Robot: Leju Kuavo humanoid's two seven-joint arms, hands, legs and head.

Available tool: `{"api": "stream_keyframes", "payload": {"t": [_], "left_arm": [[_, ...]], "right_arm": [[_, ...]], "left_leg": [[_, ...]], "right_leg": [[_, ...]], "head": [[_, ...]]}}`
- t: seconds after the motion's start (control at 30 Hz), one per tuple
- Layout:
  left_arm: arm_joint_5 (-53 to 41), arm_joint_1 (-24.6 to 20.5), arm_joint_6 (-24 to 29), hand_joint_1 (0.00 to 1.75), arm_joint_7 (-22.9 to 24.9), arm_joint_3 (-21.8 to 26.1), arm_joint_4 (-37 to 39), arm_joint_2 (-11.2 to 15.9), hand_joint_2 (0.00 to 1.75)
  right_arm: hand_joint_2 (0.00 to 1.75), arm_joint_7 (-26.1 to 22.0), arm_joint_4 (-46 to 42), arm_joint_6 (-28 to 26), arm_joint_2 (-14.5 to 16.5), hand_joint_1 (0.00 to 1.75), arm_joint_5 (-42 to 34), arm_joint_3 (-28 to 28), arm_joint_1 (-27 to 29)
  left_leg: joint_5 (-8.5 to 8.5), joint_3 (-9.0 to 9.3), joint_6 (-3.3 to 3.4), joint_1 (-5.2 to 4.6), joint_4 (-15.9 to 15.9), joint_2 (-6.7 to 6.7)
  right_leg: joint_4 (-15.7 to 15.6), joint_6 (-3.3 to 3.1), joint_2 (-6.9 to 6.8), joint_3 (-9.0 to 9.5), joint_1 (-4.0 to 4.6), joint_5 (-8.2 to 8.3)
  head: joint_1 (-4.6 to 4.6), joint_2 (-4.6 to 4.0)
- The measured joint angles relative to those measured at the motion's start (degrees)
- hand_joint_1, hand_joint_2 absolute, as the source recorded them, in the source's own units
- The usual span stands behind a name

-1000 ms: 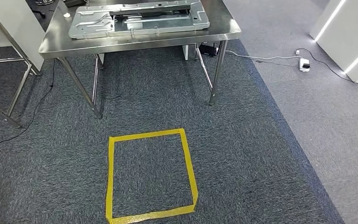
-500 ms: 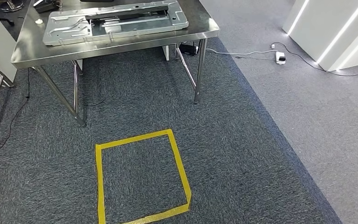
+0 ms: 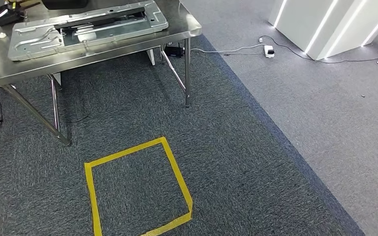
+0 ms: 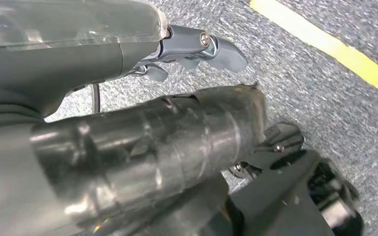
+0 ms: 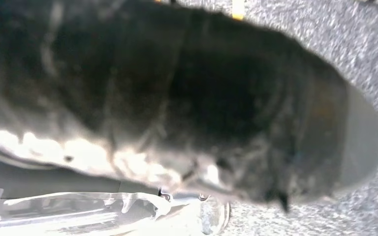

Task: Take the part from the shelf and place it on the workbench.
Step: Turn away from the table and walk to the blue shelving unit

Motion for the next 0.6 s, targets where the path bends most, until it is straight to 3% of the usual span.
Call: {"api": "stream_keyframes", "payload": {"t": [0.07, 0.1, 0.17, 0.2, 0.23, 0.27, 0.33, 0.4, 0.47, 0.5, 0.53, 0.6], "left_arm": [[0.00, -0.01, 0.01, 0.00, -0.04, 0.01, 0.00, 0.00, 0.00], [0.00, 0.05, 0.01, 0.00, -0.05, 0.01, 0.00, 0.00, 0.00], [0.00, 0.23, 0.01, 0.00, 0.03, 0.02, 0.02, 0.00, 0.00], [0.00, 0.29, 0.01, 0.00, 0.09, 0.02, 0.03, 0.00, 0.00], [0.01, 0.31, 0.00, 0.00, 0.15, 0.02, 0.04, 0.00, 0.00], [0.02, 0.29, 0.00, 0.00, 0.19, 0.02, 0.04, 0.00, 0.00], [0.05, 0.30, 0.00, 0.00, 0.22, 0.05, 0.05, 0.05, 0.00], [0.06, 0.25, 0.00, 0.00, 0.25, 0.12, 0.08, 0.14, 0.00], [0.05, 0.03, 0.00, 0.00, 0.27, 0.17, 0.09, 0.16, 0.00], [0.04, -0.05, 0.00, 0.00, 0.28, 0.19, 0.09, 0.16, 0.00], [0.04, -0.08, 0.00, 0.00, 0.28, 0.21, 0.09, 0.15, 0.00], [0.04, 0.00, -0.01, 0.00, 0.29, 0.26, 0.09, 0.14, 0.00]], "right_arm": [[0.00, -0.04, 0.00, -0.01, -0.01, 0.00, 0.02, -0.01, -0.05], [0.00, -0.07, 0.00, -0.02, 0.00, 0.00, 0.03, -0.02, -0.09], [0.00, -0.16, 0.00, -0.01, 0.01, 0.00, 0.08, -0.02, -0.13], [0.00, -0.20, 0.00, 0.00, 0.02, 0.00, 0.14, -0.01, -0.11], [0.00, -0.23, 0.00, 0.01, 0.02, 0.00, 0.21, -0.01, -0.10], [0.00, -0.26, 0.00, 0.01, 0.02, 0.00, 0.29, 0.00, -0.11], [0.00, -0.33, 0.00, 0.01, 0.07, 0.00, 0.46, 0.00, -0.15], [0.00, -0.40, 0.00, 0.01, 0.14, 0.00, 0.60, 0.00, -0.21], [0.00, -0.43, 0.01, 0.01, 0.17, 0.00, 0.65, 0.00, -0.09], [0.00, -0.44, 0.02, 0.01, 0.18, 0.00, 0.66, 0.00, -0.01], [0.00, -0.45, 0.02, 0.01, 0.18, 0.00, 0.66, 0.00, 0.02], [0.00, -0.49, 0.02, 0.01, 0.17, 0.00, 0.66, 0.00, -0.10]], "left_leg": [[-2.49, -1.31, -0.52, 0.20, 3.40, -2.52], [-4.53, -2.90, -0.66, 0.32, 6.99, -4.02], [-7.74, -6.59, -0.75, 0.39, 14.65, -5.11], [-7.84, -7.62, -0.73, 0.38, 16.53, -5.23], [-6.63, -7.57, -0.64, 0.38, 16.01, -5.30], [-4.43, -6.48, -0.49, 0.39, 13.19, -5.57], [-0.22, -3.27, -0.05, 0.48, 5.08, -7.99], [1.11, -1.68, 0.32, 0.47, 0.90, -10.04], [1.14, -1.49, 0.74, 0.41, 0.61, -9.37], [1.33, -1.34, 1.10, 0.47, 0.36, -8.68], [1.52, -1.20, 1.53, 0.56, 0.08, -7.91], [1.67, -1.10, 2.20, 0.59, -0.28, -6.31]], "right_leg": [[-0.46, -0.65, 1.06, 0.15, -0.42, 0.37], [-0.52, -0.83, 1.60, 0.08, -0.43, 0.44], [-0.46, -1.00, 2.94, -0.04, -0.36, 0.48], [-0.39, -1.02, 3.70, -0.04, -0.32, 0.49], [-0.31, -1.00, 4.49, 0.00, -0.29, 0.48], [-0.22, -0.95, 5.30, 0.08, -0.29, 0.44], [0.15, -0.66, 6.81, 0.01, -0.25, 0.30], [0.45, -0.06, 8.09, -0.44, -0.30, 0.30], [0.39, 0.70, 9.24, -0.83, -0.47, 0.52], [0.60, 1.02, 8.82, -0.94, -0.45, 0.40], [1.57, 1.31, 7.53, -1.39, -0.38, -0.27], [6.84, 1.79, 3.92, -3.84, -0.28, -3.42]], "head": [[-0.02, 0.00], [-0.03, 0.00], [-0.02, 0.00], [-0.03, 0.00], [-0.03, 0.00], [-0.03, 0.00], [-0.02, 0.00], [-0.02, 0.00], [-0.03, 0.00], [-0.02, 0.00], [0.06, 0.00], [0.22, 0.00]]}}
